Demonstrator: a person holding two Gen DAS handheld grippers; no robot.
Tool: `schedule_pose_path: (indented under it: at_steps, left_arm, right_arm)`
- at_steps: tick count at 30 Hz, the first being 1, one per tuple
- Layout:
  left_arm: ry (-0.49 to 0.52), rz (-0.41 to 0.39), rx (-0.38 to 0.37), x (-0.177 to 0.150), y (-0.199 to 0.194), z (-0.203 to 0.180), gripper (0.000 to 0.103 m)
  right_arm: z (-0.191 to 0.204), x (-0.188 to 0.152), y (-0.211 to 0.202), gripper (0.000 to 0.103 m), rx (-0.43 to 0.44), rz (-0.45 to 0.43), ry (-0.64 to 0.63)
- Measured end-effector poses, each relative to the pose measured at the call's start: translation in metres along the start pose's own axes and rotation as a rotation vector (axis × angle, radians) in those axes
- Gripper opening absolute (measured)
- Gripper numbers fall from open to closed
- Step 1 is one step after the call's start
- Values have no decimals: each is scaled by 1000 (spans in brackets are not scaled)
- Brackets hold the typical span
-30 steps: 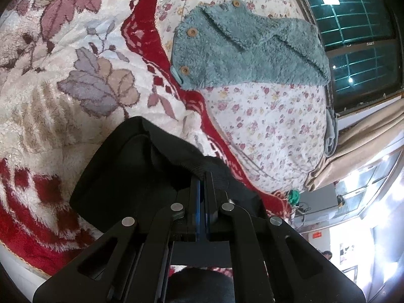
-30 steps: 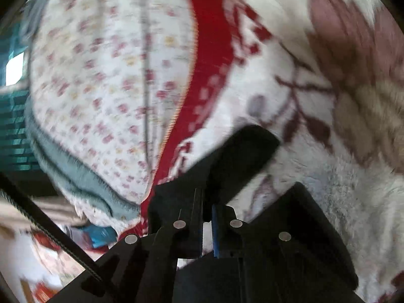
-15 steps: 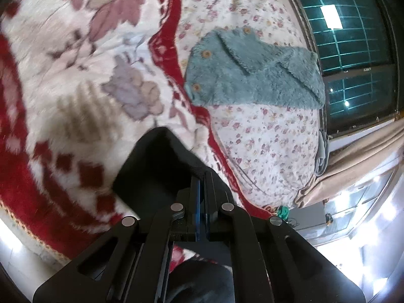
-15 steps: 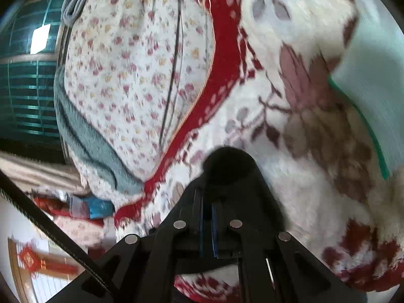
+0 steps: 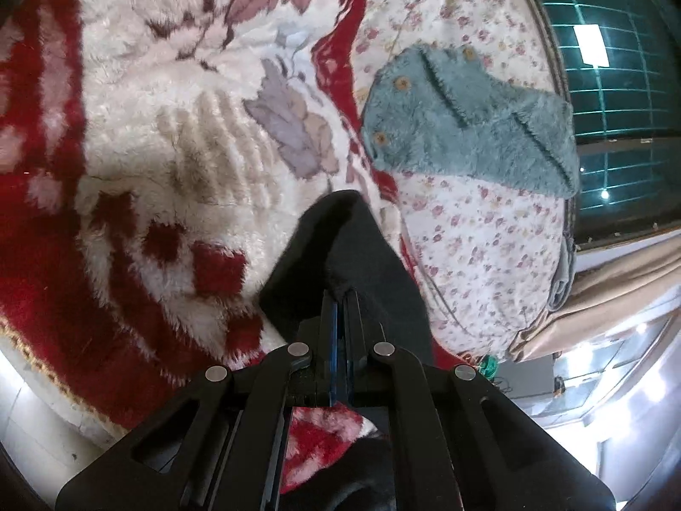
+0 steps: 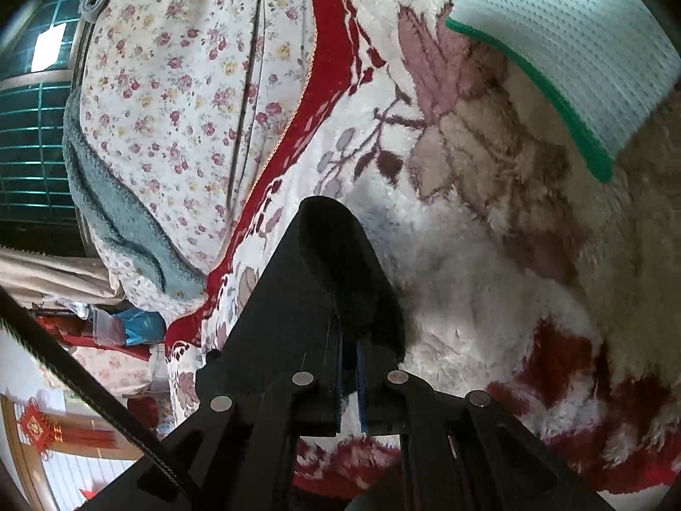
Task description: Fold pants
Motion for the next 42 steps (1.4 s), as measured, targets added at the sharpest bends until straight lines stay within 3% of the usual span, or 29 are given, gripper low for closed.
schedule_pose_path:
  at_steps: [4,9,13,17,19,20,21,23,25,26,28,31,34,36,38,40,42]
  left_arm:
    - [-10,-40,-33,-2,-15,-1,0]
    - [-89,-45,-20,-2,-18,27,0]
    - [26,-64,6,-6,-25,-3,0]
    - [219,-101,-81,-9,-27,-77,1]
    - [273,-86,-115,-10,-15,-107,9]
    - [293,-69,-114,-10,-2,-120,20]
    - [310,-49,-97,-11,9,-127,31]
    - [332,22,6,-15,45,-130,32]
    - [316,77,117,-17,71,-118,32]
    - [298,113,180,-19,84,-110,32]
    - [299,192,231,-29,101,-97,32]
    - [365,269,305,-49,112,-83,32]
    - [369,284,297,-55,103,-75,32]
    - [305,293,263,-48,100,-68,32]
    - [255,282,276,-40,95,-71,32]
    - [310,243,308,-37,90,-91,32]
    - [382,206,264,-40,88,-121,33]
  right_arm:
    - [-2,-2,-1,5,14,-6,3]
    - [-6,-3,-2,5,16,-9,22]
    - [-11,-1,0,5,-20,2,53]
    - [-9,1,0,10,-169,-1,44]
    - [-8,3,-6,27,-291,-45,49]
    - [-7,4,-11,27,-331,-84,52]
    - [-2,5,-18,28,-370,-130,43]
    - [15,6,-29,29,-426,-215,-10]
    - [42,6,-28,29,-385,-224,-98]
    - [54,6,-25,29,-368,-214,-144]
    - [82,1,-12,29,-340,-175,-275]
    - [106,-9,26,32,-374,-24,-446]
    - [93,-30,73,33,-568,210,-591]
    - [92,-33,72,33,-564,208,-637]
    - [91,-27,69,33,-554,221,-597]
    - [98,-18,59,33,-567,165,-553]
    - [115,-10,48,33,-540,71,-555]
Point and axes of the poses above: each gripper's, at about its wrist camera, not at the fingertips, and y roughly the way its jaws point, z to its left, x to its top, the point moved 2 cm from there along y, roughly the way its jaws point, and after that the axes turned 7 degrees about -x, right-handed, at the moved point
